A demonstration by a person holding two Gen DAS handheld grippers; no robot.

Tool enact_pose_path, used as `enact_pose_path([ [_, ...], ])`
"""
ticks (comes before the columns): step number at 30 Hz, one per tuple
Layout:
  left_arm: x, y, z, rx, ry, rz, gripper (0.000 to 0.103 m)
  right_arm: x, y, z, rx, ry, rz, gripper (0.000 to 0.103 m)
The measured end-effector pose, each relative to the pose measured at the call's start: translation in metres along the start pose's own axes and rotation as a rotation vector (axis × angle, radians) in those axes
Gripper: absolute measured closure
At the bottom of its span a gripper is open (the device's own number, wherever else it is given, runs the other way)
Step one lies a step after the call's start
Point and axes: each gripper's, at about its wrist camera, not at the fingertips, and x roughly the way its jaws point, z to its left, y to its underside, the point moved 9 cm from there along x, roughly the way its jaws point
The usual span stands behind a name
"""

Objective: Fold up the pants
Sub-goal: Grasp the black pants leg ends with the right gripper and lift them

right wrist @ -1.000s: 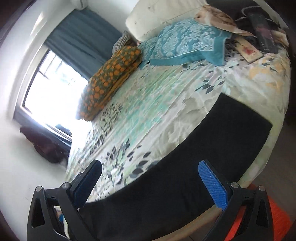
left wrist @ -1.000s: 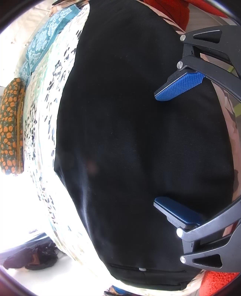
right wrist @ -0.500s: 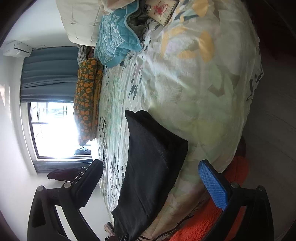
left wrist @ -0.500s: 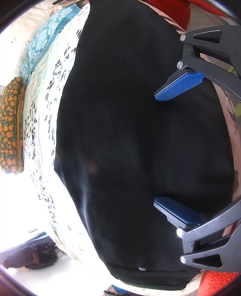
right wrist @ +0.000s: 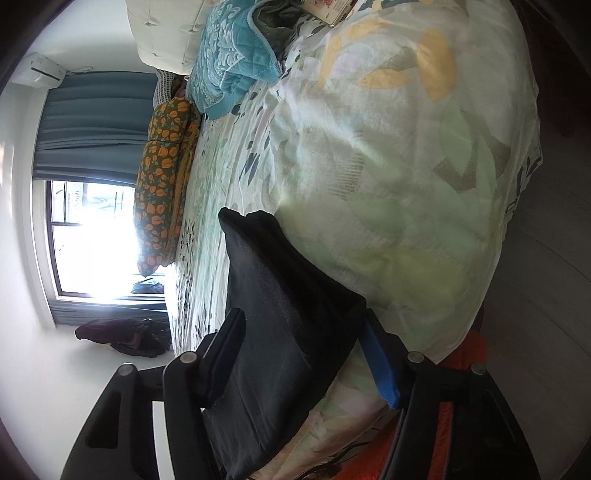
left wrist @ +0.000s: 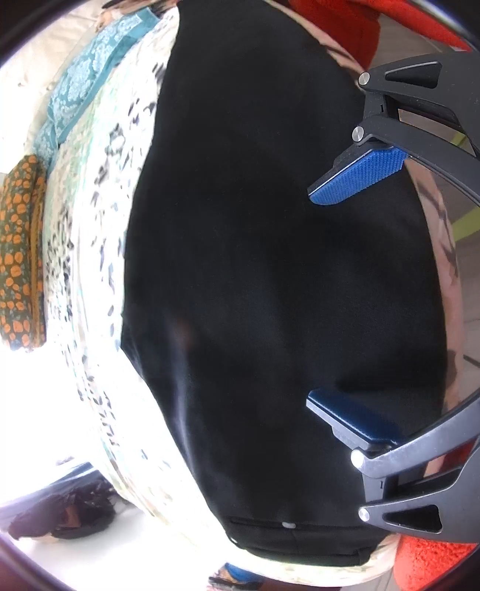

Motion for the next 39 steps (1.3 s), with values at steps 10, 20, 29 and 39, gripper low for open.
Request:
enact_pose_path([
  [10, -0.038, -0.042, -0.233, 0.3, 0.438, -0.07, 0.002, -0.012, 0.004, -0.001, -0.101, 0.052, -0.022, 0.079],
  [20, -0.012, -0.014, -0.273, 0.357, 0.526, 0.119, 0.003, -0.028, 0.022, 0.076, -0.338, -0.024, -0.036, 0.081],
  [29, -0.032, -0.046, -0.065, -0.125, 0.403, 0.038, 0.003, 0.005, 0.146, 0.198, -0.568, -0.209, 0.114, 0.081],
  [39, -0.01, -0.004, 0.047, -0.43, 0.37, 0.028, 0.003, 0.145, 0.342, 0.233, -0.601, -0.201, 0.402, 0.081],
])
